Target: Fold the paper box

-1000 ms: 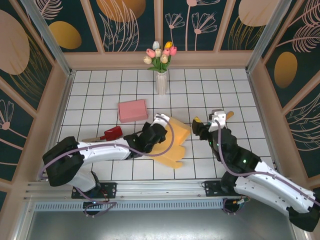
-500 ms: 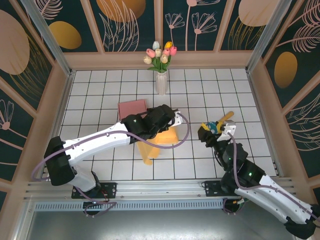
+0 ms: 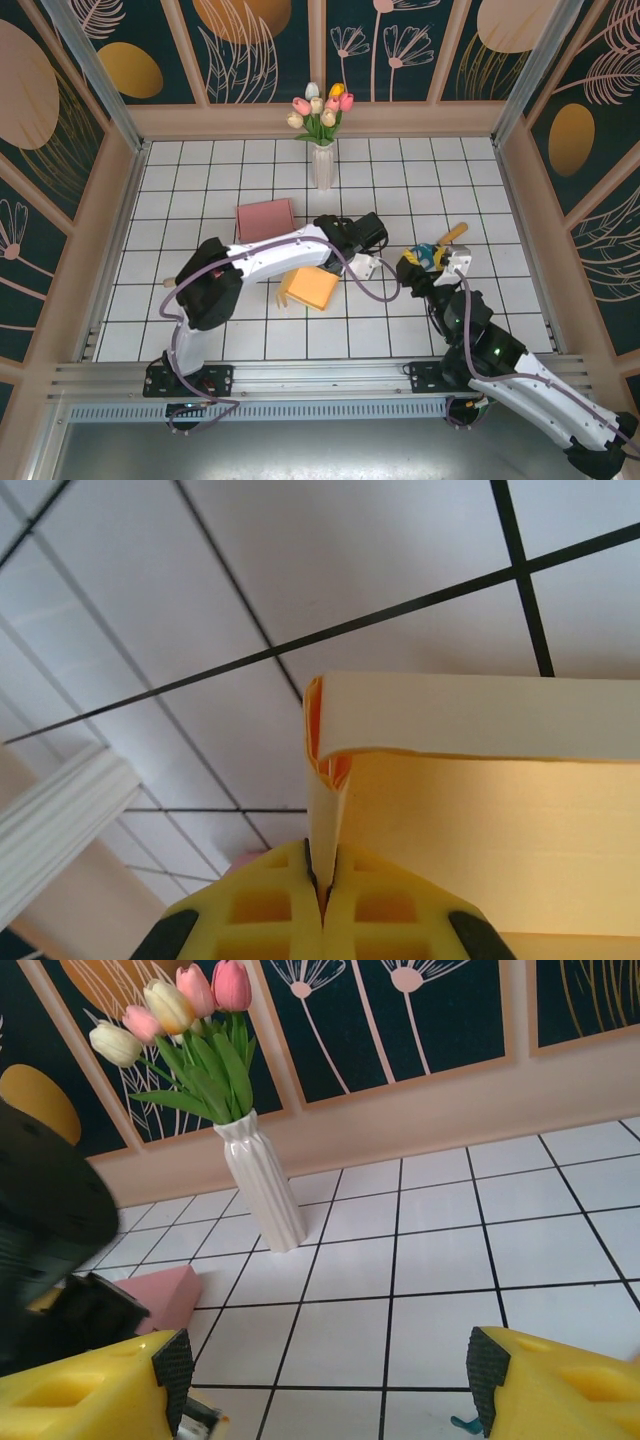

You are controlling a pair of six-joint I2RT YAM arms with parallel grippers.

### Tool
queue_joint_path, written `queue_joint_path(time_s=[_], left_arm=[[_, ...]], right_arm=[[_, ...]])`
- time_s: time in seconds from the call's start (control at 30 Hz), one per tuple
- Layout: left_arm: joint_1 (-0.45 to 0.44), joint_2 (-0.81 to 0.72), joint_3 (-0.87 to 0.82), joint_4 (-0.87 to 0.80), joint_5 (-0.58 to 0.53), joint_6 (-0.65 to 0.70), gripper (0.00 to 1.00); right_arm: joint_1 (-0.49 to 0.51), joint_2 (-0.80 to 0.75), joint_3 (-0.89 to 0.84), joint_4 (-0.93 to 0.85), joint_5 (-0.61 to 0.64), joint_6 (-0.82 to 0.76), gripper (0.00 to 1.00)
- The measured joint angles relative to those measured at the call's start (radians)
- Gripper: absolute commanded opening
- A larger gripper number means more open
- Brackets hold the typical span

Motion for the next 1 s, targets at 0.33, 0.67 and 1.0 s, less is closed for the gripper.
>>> queue_joint_path(time_s=[0.33,0.67,1.0], left_arm=[[0.048,0.072,-0.089,0.209,0.070,0.087,0.00],[0.054,-0.013,-0.308,0.549,0.062,0.132,0.00],[0.055,-0.015,-0.315,0.577,0.045,0.117,0.23]], right_arm=[[-0.003,0.000,0.000,0.021,-0.018,0.001,0.75],[-0.015,0.001,-0.020,0.036,-0.026,0.002,0.75],[-0.026,0.018,-0.020,0.039,-0.026,0.002,0.75]])
